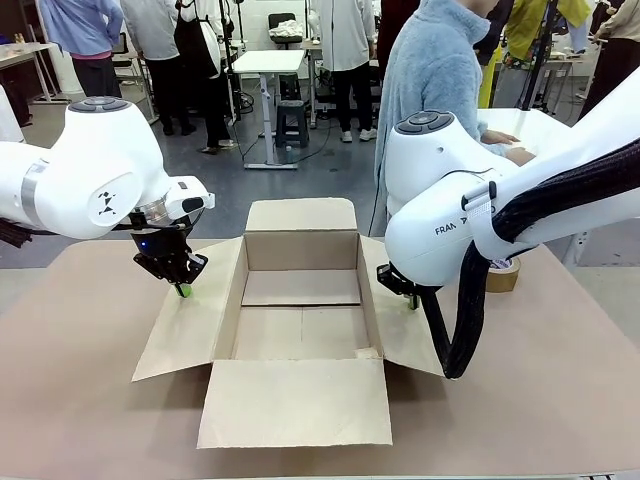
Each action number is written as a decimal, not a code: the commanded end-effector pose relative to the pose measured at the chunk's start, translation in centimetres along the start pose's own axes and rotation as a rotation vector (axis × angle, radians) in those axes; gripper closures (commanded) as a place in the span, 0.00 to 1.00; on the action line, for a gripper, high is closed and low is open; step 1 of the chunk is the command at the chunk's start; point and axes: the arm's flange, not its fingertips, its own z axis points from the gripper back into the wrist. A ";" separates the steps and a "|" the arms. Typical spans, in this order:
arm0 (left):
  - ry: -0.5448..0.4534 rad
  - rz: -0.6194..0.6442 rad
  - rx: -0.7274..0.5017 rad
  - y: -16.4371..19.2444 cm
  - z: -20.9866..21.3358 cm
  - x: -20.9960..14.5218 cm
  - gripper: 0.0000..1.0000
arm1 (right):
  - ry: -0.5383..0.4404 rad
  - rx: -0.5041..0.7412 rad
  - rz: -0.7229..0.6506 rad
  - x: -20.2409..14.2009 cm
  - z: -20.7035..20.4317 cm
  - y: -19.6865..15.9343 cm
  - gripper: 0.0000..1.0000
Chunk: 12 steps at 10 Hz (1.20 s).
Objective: Wrap the clocks to prevent damage.
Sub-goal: Once the human has placed the objects inside and stepped back, release both hands from the side flaps of the Package Box.
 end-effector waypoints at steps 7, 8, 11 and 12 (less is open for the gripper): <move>-0.005 0.000 0.001 0.0 0.3 -0.1 0.99 | 0.007 -0.004 -0.003 -0.1 -0.2 0.0 0.99; -0.005 0.000 0.001 0.0 0.3 -0.1 0.99 | 0.007 -0.004 -0.003 -0.1 -0.2 0.0 0.99; -0.005 0.000 0.001 0.0 0.3 -0.1 0.99 | 0.007 -0.004 -0.003 -0.1 -0.2 0.0 0.99; -0.005 0.000 0.001 0.0 0.3 -0.1 0.99 | 0.007 -0.004 -0.003 -0.1 -0.2 0.0 0.99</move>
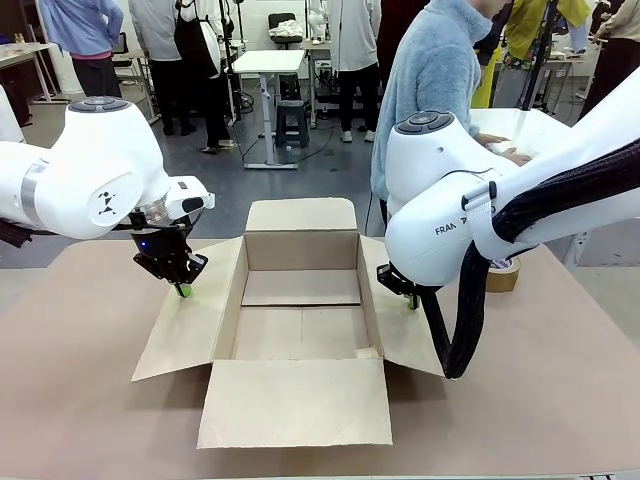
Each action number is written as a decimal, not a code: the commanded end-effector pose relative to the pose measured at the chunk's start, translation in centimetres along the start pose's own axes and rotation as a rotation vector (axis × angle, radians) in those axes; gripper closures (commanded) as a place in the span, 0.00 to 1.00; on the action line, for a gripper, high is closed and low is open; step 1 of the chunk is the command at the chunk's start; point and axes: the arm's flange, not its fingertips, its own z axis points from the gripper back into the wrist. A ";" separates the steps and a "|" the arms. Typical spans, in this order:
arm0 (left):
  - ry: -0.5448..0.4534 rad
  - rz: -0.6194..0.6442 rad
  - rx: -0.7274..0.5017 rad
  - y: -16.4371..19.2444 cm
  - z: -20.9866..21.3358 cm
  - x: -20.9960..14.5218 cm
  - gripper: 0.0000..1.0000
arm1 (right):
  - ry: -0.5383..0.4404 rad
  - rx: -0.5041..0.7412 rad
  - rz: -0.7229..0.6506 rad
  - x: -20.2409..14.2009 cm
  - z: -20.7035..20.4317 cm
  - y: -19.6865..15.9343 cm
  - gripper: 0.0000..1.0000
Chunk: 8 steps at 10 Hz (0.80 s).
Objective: Wrap the clocks to prevent damage.
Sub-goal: Once the human has placed the objects inside and stepped back, release both hands from the side flaps of the Package Box.
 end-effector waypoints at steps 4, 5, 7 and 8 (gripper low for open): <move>-0.005 0.000 0.001 0.0 0.3 -0.1 0.99 | 0.007 -0.004 -0.003 -0.1 -0.2 0.0 0.99; -0.005 0.000 0.001 0.0 0.3 -0.1 0.99 | 0.007 -0.004 -0.003 -0.1 -0.2 0.0 0.99; -0.005 0.000 0.001 0.0 0.3 -0.1 0.99 | 0.007 -0.004 -0.003 -0.1 -0.2 0.0 0.99; -0.005 0.000 0.001 0.0 0.3 -0.1 0.99 | 0.007 -0.004 -0.003 -0.1 -0.2 0.0 0.99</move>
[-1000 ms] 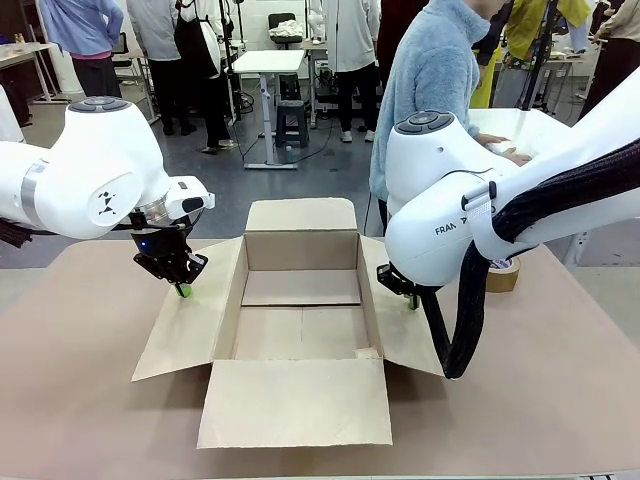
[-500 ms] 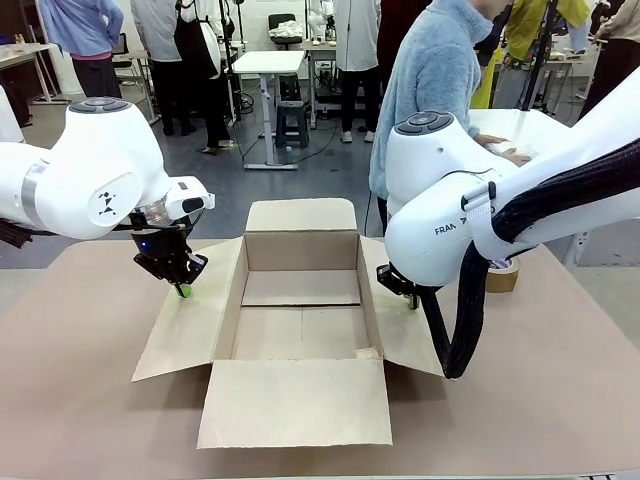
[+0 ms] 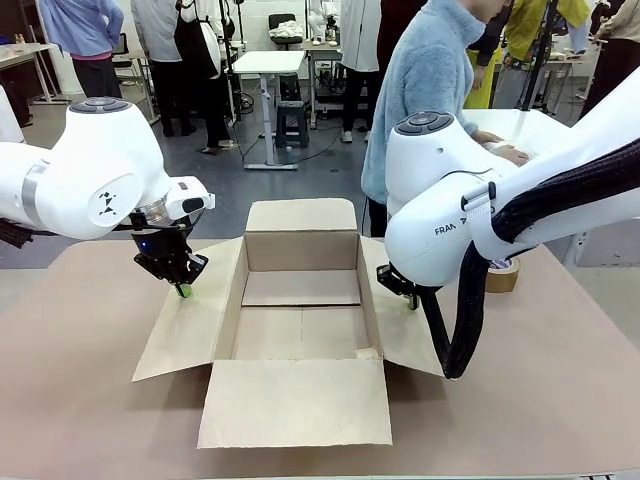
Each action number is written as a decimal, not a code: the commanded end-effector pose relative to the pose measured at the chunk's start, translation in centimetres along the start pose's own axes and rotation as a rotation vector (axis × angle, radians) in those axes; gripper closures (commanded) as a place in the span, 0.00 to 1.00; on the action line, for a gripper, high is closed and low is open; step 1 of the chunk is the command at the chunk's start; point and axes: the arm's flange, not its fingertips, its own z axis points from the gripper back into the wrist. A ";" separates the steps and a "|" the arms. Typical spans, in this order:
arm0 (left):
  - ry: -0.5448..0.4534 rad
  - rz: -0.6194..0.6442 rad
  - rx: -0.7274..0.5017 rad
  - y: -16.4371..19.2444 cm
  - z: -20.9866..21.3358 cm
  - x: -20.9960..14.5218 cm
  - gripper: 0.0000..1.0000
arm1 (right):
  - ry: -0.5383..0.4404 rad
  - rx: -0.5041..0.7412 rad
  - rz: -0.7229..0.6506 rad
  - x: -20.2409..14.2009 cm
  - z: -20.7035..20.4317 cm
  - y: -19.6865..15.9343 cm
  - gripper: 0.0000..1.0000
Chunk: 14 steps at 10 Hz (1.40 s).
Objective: Wrap the clocks to prevent damage.
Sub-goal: Once the human has placed the objects inside and stepped back, release both hands from the side flaps of the Package Box.
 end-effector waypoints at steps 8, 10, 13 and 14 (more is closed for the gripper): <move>-0.005 0.000 0.001 0.0 0.3 -0.1 0.99 | 0.007 -0.004 -0.003 -0.1 -0.2 0.0 0.99; -0.005 0.000 0.001 0.0 0.3 -0.1 0.99 | 0.007 -0.004 -0.003 -0.1 -0.2 0.0 0.99; -0.005 0.000 0.001 0.0 0.3 -0.1 0.99 | 0.007 -0.004 -0.003 -0.1 -0.2 0.0 0.99; -0.005 0.000 0.001 0.0 0.3 -0.1 0.99 | 0.007 -0.004 -0.003 -0.1 -0.2 0.0 0.99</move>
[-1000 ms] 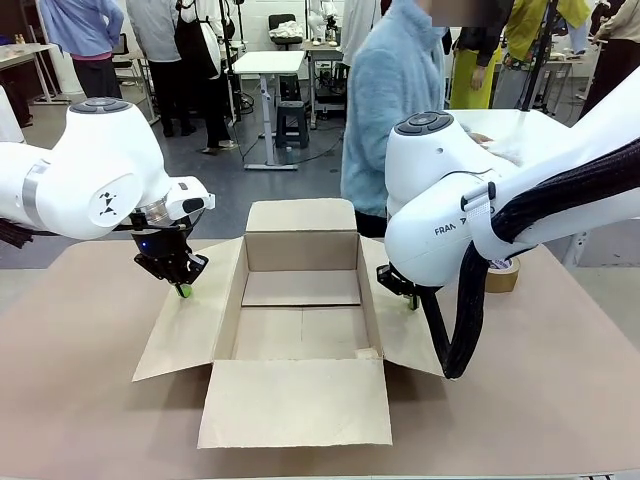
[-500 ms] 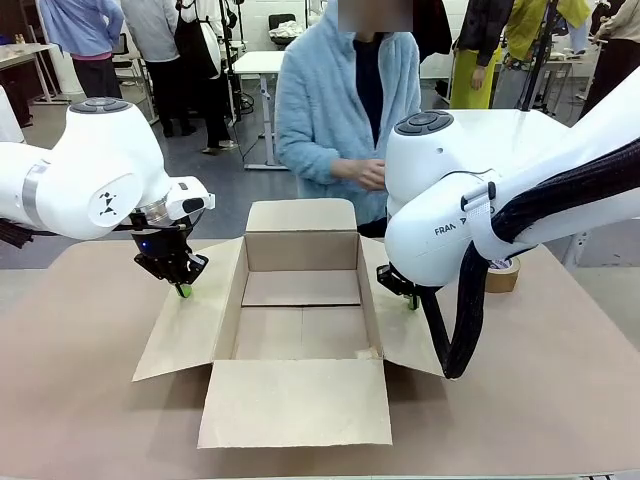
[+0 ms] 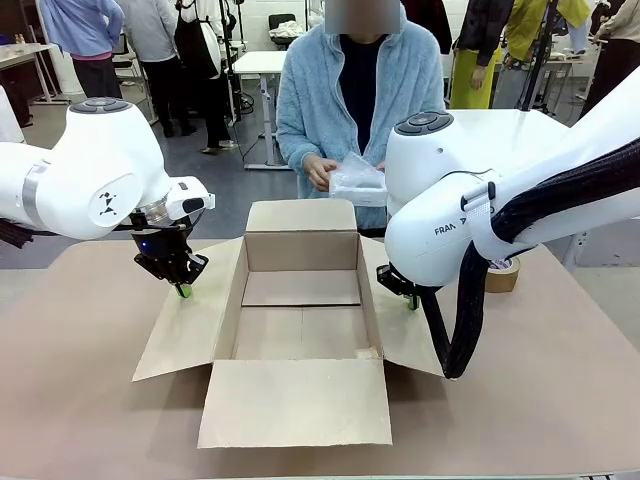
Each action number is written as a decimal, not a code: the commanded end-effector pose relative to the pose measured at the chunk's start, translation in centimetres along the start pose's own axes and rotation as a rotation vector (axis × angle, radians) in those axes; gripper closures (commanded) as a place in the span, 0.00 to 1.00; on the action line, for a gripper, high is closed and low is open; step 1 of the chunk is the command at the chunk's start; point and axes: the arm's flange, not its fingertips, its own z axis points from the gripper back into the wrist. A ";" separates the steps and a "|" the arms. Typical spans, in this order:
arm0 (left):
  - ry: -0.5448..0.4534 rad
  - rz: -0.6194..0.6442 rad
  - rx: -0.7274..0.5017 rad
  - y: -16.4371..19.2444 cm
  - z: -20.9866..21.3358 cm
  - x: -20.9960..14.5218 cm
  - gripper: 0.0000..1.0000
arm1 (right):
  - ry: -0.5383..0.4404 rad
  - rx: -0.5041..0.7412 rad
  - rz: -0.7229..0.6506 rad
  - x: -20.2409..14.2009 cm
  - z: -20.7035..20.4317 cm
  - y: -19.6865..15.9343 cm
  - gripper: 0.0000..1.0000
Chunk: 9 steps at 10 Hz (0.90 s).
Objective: Wrap the clocks to prevent damage.
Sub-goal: Once the human has placed the objects inside and stepped back, release both hands from the side flaps of the Package Box.
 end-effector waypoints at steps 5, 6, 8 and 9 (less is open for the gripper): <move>-0.005 0.000 0.001 0.0 0.3 -0.1 0.99 | 0.007 -0.004 -0.003 -0.1 -0.2 0.0 0.99; -0.005 0.000 0.001 0.0 0.3 -0.1 0.99 | 0.007 -0.004 -0.003 -0.1 -0.2 0.0 0.99; -0.005 0.000 0.001 0.0 0.3 -0.1 0.99 | 0.007 -0.004 -0.003 -0.1 -0.2 0.0 0.99; -0.005 0.000 0.001 0.0 0.3 -0.1 0.99 | 0.007 -0.004 -0.003 -0.1 -0.2 0.0 0.99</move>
